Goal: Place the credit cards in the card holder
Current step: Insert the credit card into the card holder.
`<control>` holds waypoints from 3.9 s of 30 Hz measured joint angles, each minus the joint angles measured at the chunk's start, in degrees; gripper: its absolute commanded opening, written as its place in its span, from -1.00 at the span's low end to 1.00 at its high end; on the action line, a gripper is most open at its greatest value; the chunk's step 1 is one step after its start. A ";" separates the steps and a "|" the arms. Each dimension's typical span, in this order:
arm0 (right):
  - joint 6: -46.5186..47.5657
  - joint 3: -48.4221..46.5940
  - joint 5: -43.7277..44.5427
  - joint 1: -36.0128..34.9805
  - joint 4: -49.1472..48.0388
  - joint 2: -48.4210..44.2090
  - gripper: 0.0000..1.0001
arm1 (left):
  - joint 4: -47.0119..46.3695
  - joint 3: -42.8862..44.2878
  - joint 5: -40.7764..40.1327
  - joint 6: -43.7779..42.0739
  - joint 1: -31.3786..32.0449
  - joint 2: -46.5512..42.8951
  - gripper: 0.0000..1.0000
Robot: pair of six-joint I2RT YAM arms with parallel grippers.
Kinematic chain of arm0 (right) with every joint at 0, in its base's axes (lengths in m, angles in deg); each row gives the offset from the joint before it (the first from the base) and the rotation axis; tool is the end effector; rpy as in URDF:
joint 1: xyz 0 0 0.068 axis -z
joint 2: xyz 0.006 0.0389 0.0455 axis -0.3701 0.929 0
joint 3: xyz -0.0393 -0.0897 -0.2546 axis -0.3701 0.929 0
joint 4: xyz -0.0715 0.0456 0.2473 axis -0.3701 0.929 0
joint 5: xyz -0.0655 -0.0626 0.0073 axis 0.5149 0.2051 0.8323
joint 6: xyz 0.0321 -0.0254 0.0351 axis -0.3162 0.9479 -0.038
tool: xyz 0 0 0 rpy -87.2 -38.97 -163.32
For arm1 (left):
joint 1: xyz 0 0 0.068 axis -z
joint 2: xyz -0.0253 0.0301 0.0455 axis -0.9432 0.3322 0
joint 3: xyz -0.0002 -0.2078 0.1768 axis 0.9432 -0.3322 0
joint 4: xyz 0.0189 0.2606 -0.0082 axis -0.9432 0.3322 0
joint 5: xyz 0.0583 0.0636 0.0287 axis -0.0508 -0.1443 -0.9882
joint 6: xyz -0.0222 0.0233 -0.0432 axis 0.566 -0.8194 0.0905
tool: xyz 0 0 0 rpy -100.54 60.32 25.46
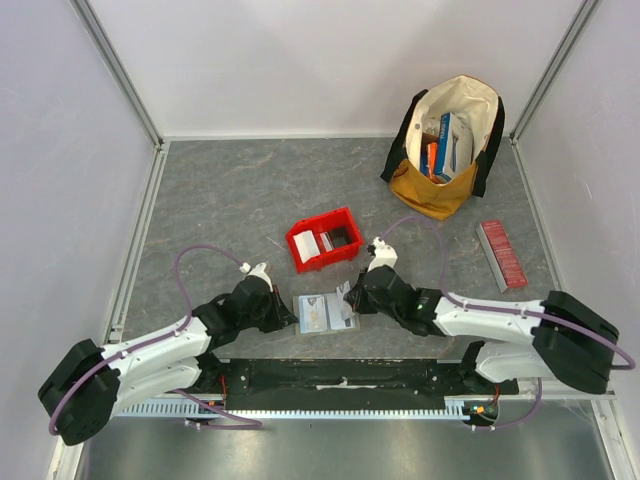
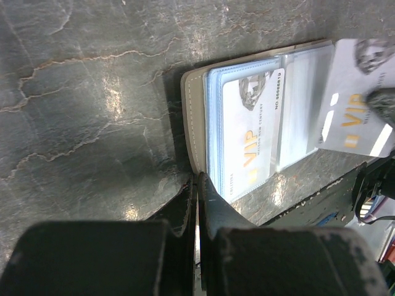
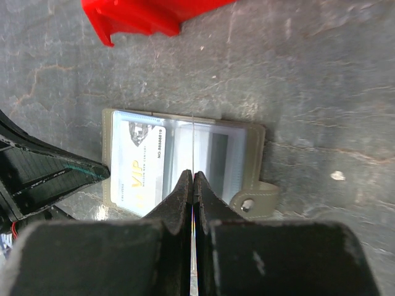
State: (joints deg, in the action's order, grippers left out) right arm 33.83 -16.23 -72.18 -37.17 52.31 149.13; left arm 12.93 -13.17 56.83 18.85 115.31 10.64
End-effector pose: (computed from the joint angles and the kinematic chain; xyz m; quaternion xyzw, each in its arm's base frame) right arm 0.1356 0.2084 0.1676 -0.0114 0.8969 0.2874 0.3359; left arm 0.1151 -0.1168 0.1360 -0.0746 0.9224 -0.3057 0.2240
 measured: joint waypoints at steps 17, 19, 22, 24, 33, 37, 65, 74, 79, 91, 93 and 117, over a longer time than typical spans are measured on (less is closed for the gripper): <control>0.55 0.74 5.49 0.00 10.01 -5.95 -1.00 | 0.02 -0.04 0.04 0.00 0.00 -0.90 -0.96; 0.55 0.74 5.46 0.00 9.97 -5.35 -1.00 | 0.02 -0.09 0.04 0.00 0.00 -1.11 -0.96; 0.31 0.74 5.20 0.02 9.51 -3.72 -1.00 | 0.02 -0.11 0.04 0.00 0.00 -1.22 -0.96; 0.13 0.74 5.22 0.15 8.22 -2.75 -1.00 | 0.07 -0.11 0.04 0.00 0.00 -1.22 -0.96; 0.24 0.72 1.86 0.11 6.01 -2.99 -1.00 | 0.61 -0.15 0.02 0.00 0.00 -1.20 -0.97; 1.75 0.17 -1.66 0.11 4.90 -6.43 -1.00 | 0.59 -0.15 0.02 0.00 0.00 -1.20 -0.96; 5.18 -7.87 -3.63 -4.07 2.03 2.25 -1.00 | 1.33 -0.13 0.09 0.00 0.00 -3.65 -0.96; 3.45 -12.55 9.22 -12.87 0.37 6.95 -1.00 | 1.51 -0.02 1.29 0.74 0.00 -6.32 -0.96; 3.19 -14.93 14.10 -15.30 -0.37 10.47 -1.00 | 1.51 -0.02 1.97 1.38 0.00 -7.39 -0.97; 3.21 -17.49 22.23 -16.46 2.25 15.50 -1.00 | 1.90 -0.02 1.97 2.03 0.00 -8.96 -0.96; 3.23 -17.68 23.47 -16.68 3.26 15.52 -1.00 | 2.14 -0.02 1.99 2.05 0.00 -9.01 -0.96; 4.37 -19.12 27.32 -17.14 10.16 8.13 -1.00 | 4.11 1.18 2.01 2.08 0.00 -11.50 -0.96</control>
State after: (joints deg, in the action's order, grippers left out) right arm 38.20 -35.36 -44.86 -54.31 62.47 157.26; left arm 17.04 -11.99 58.84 20.93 115.31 -0.85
